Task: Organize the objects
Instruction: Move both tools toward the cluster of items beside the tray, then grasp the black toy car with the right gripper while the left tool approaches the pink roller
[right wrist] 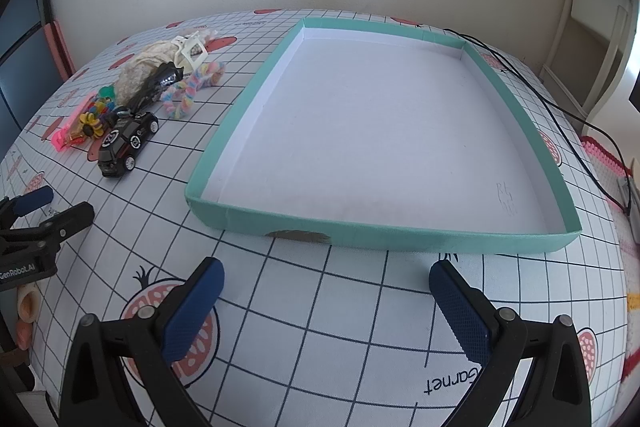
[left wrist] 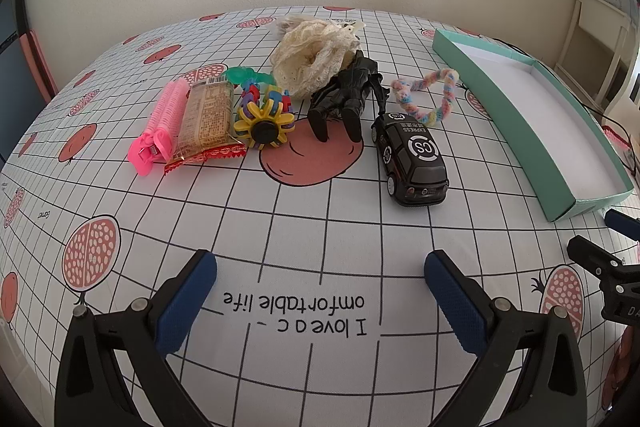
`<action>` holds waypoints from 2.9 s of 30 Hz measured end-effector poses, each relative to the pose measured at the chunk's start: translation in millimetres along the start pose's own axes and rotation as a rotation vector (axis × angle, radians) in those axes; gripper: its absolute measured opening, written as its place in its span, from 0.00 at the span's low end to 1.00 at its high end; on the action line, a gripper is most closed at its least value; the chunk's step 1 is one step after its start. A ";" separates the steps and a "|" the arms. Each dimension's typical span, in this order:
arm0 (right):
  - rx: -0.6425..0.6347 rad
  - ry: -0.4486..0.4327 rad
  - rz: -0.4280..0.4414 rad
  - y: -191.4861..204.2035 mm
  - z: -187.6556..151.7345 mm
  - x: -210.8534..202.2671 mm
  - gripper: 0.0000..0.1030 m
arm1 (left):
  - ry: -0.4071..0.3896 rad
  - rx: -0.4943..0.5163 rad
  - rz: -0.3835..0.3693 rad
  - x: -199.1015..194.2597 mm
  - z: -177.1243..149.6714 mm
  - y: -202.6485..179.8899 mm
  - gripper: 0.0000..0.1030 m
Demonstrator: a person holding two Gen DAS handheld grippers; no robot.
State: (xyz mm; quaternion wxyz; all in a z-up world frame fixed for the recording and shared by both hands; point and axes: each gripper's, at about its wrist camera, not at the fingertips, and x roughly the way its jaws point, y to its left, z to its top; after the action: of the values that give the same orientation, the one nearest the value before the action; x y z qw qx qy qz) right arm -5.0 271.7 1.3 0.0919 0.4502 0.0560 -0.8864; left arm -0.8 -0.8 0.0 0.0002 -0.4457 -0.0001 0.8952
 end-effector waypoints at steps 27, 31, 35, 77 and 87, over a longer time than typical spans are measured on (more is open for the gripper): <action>-0.154 -0.174 0.084 42.5 70.3 -62.6 1.00 | -0.122 -0.100 -0.053 -39.1 54.6 32.5 1.00; -0.136 -0.224 0.129 54.8 124.9 -76.5 1.00 | -0.132 -0.197 -0.064 -43.9 88.0 53.2 1.00; -0.096 -0.192 0.170 69.4 163.9 -69.2 1.00 | -0.092 -0.280 -0.022 -32.8 108.8 68.4 1.00; 0.005 0.355 0.303 124.1 118.4 62.5 0.50 | 0.237 -0.456 0.147 47.3 118.1 97.3 0.84; -0.016 0.375 0.306 147.4 121.0 64.7 0.36 | 0.225 -0.520 0.129 45.1 114.5 108.8 0.80</action>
State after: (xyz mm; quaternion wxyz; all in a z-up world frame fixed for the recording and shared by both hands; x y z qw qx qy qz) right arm -106.2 98.4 17.8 0.2166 0.6095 0.0101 -0.7626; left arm -119.4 -109.6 33.0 -0.1713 -0.5263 -0.2013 0.8082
